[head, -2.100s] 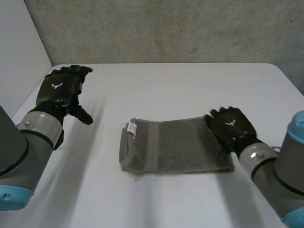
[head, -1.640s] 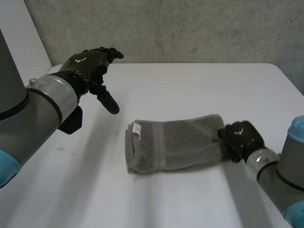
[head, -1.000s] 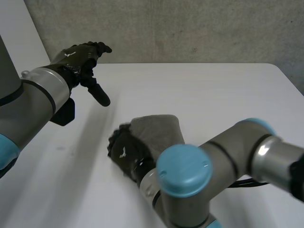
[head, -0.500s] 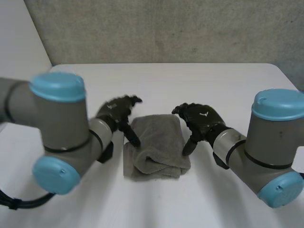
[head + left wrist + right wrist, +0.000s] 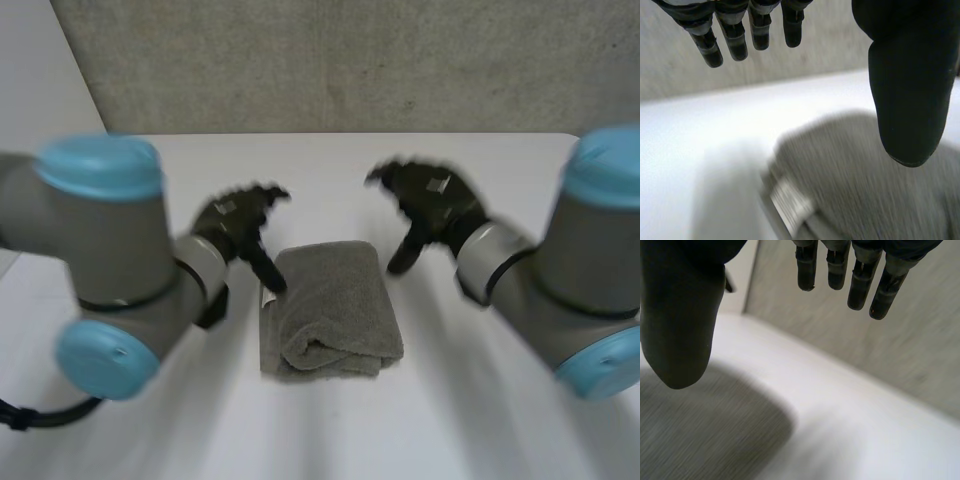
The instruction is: Fold the towel.
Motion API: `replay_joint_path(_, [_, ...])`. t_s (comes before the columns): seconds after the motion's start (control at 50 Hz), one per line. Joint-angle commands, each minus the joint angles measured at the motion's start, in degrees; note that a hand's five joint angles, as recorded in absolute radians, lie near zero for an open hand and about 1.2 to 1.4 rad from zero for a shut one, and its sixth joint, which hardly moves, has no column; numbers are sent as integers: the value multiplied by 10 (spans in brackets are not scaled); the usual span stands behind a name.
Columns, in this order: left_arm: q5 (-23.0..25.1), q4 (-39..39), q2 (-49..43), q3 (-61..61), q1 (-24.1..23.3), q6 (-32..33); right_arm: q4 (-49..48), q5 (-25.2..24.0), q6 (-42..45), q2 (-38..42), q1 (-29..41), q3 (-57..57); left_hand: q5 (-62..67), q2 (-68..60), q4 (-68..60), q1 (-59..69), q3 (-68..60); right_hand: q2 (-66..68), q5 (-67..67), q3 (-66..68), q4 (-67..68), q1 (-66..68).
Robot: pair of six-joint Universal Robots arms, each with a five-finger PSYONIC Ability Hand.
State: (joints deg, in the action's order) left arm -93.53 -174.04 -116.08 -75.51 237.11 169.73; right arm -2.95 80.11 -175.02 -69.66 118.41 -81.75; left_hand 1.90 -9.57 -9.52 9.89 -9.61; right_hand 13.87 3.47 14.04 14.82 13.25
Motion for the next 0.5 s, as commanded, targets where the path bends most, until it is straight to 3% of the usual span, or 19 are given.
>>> replay_joint_path(0.02, [0, 81, 152, 46, 60, 31, 59, 70, 2, -138, -63, 41, -12, -11, -12, 8, -11, -39, -35, -40, -48, -32])
replay_joint_path(0.2, [-2, 207, 205, 113, 88, 34, 142, 91, 3, -174, -110, 70, -12, -11, -12, 8, -11, -39, -35, -40, -48, -32])
replay_joint_path(0.5, [-41, 221, 198, 112, 84, 36, 156, 92, 4, -168, -108, 77, -8, -15, -15, 12, -14, -39, -35, -40, -48, -32])
